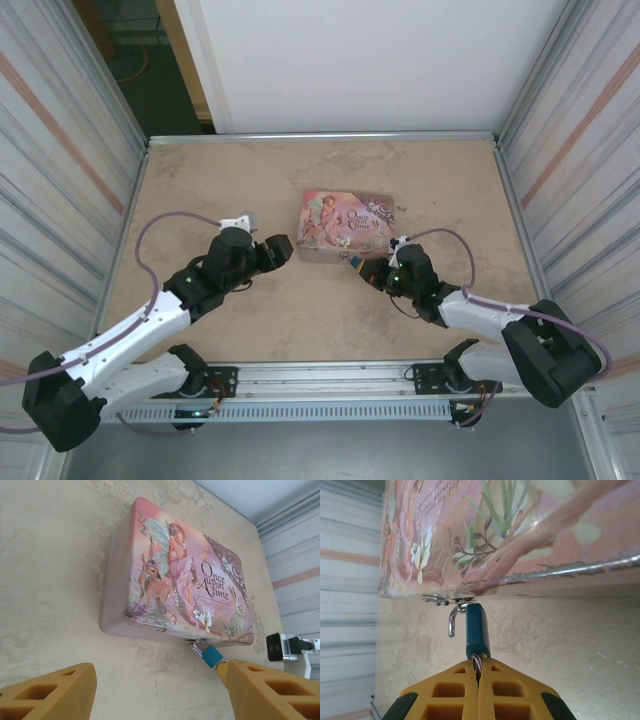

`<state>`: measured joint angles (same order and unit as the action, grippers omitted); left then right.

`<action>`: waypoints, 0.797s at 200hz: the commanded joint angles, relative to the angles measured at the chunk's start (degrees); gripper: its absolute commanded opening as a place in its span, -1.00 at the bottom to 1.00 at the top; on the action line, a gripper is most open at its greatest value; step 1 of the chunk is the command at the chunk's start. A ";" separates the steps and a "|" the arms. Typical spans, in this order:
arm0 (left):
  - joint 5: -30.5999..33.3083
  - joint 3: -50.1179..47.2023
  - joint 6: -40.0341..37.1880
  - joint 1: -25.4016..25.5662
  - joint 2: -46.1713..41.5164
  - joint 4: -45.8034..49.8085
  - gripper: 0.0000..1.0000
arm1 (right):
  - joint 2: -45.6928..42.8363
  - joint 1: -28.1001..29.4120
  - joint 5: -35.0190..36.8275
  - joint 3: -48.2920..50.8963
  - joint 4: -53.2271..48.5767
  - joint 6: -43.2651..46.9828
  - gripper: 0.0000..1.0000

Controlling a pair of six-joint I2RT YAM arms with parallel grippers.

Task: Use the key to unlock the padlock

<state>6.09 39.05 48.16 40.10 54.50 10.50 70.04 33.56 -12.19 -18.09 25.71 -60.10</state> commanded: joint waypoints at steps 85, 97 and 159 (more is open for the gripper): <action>1.85 2.55 -5.32 -2.72 -1.51 0.78 0.44 | 2.52 1.68 7.79 0.64 -3.21 -3.88 -0.75; 1.19 3.04 -6.02 -3.63 -1.26 1.02 0.45 | 2.46 1.68 7.62 0.48 -3.30 -3.48 -0.56; -3.41 3.65 -7.10 -9.07 -0.84 0.75 0.46 | 1.61 1.77 7.42 -0.29 -4.46 -1.66 -0.40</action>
<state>4.73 41.17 42.81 32.51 53.63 10.90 72.05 35.24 -6.11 -18.09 23.35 -62.72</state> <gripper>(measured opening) 0.727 0.294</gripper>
